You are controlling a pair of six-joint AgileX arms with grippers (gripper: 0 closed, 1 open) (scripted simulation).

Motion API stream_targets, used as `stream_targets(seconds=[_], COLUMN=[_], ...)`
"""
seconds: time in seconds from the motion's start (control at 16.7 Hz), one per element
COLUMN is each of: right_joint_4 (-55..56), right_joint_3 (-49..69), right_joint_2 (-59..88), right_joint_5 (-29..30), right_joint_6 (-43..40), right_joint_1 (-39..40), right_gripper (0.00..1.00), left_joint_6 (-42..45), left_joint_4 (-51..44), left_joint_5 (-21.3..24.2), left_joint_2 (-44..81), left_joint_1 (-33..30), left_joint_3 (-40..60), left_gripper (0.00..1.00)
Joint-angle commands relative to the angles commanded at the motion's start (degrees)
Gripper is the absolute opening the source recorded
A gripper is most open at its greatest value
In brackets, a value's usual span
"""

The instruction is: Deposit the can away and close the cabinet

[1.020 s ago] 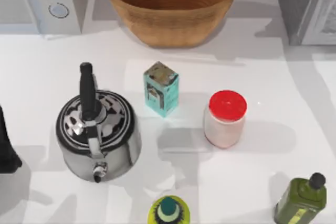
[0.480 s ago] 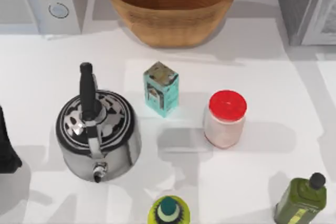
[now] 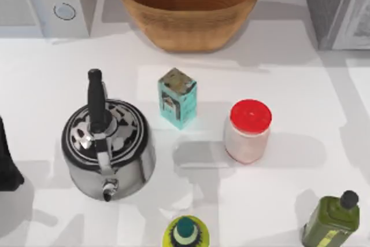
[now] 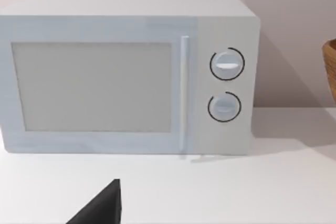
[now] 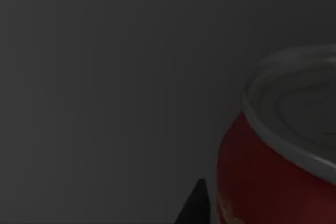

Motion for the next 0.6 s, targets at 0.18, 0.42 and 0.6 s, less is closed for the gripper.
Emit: stream_targets(seconds=[0.18,0.42,0.6], right_joint_4=[-0.2,-0.2,-0.2], right_joint_3=[1.0,1.0,1.0], right_joint_2=[0.7,0.7,0.7], right_joint_5=[-0.2,-0.2,-0.2], right_joint_6=[-0.1,-0.1,-0.1], right_joint_1=[0.0,0.0,0.0], right_gripper=[0.00,0.08,0.30], left_joint_6=[0.0,0.0,0.0], left_joint_4=[0.0,0.0,0.0], left_joint_5=[0.0,0.0,0.0], left_joint_2=[0.0,0.0,0.0], left_joint_1=[0.0,0.0,0.0], left_joint_3=[0.0,0.0,0.0], left_gripper=[1.00,1.00,1.00])
